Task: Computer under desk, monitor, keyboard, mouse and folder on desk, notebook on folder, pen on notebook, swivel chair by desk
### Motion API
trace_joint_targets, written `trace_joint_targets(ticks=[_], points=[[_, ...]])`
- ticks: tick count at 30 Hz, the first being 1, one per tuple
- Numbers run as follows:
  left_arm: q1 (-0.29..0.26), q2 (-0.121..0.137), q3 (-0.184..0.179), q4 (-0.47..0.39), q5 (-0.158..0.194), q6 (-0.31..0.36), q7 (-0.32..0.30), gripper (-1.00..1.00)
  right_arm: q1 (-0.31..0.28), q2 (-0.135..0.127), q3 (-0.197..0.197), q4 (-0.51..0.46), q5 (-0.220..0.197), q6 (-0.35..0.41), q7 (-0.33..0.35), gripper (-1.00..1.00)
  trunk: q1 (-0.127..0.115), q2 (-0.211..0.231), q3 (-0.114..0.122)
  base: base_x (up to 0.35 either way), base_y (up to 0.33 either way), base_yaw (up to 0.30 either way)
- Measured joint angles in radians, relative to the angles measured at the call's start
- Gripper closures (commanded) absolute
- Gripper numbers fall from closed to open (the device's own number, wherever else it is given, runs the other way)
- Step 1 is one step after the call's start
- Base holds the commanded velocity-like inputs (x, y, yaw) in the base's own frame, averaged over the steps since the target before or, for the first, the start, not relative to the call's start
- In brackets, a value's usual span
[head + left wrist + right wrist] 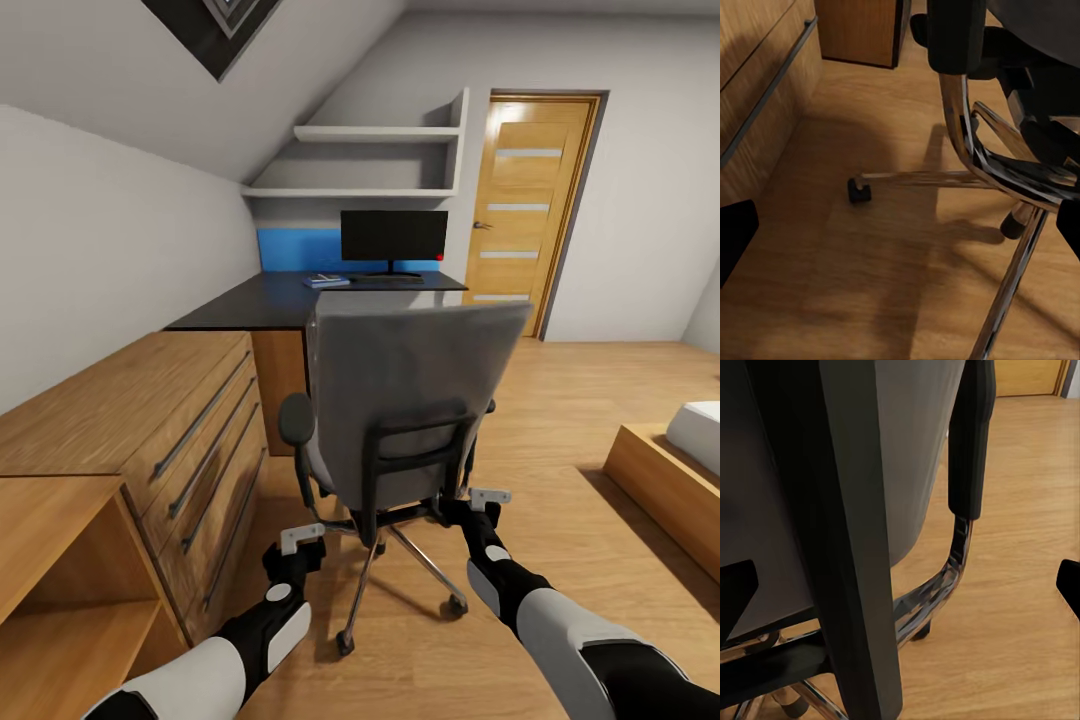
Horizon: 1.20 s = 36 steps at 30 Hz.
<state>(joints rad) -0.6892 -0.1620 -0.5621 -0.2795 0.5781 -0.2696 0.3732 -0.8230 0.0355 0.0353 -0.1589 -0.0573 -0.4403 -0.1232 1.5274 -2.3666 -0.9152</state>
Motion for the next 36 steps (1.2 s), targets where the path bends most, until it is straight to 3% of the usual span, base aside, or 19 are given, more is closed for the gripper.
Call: trace_joint_targets(ticks=[9, 22, 28, 36], points=[[0.0, 0.001, 0.0, 0.0, 0.001, -0.001, 0.0, -1.0, 0.0, 0.0, 0.0, 0.0, 0.001, 0.001, 0.0, -1.0, 0.0, 0.0, 0.0, -0.144, 0.0, 0.0], [0.0, 0.002, 0.001, 0.0, 0.043, -0.003, 0.0, -1.0, 0.0, -0.001, 0.0, 0.0, 0.0, 0.007, -0.001, -1.0, 0.0, 0.0, 0.0, -0.107, 0.0, 0.0], [0.0, 0.028, 0.057, -0.001, 0.103, -0.003, 0.001, -1.0, 0.0, -0.013, -0.003, 0.0, -0.002, 0.01, -0.053, -1.0, 0.0, 0.0, 0.0, -0.003, 0.0, 0.0], [0.0, 0.037, 0.103, -0.001, 0.129, -0.001, -0.002, -1.0, 0.0, -0.044, -0.015, -0.001, -0.014, 0.013, -0.147, -1.0, 0.0, 0.0, 0.0, 0.0, 0.0, 0.0]])
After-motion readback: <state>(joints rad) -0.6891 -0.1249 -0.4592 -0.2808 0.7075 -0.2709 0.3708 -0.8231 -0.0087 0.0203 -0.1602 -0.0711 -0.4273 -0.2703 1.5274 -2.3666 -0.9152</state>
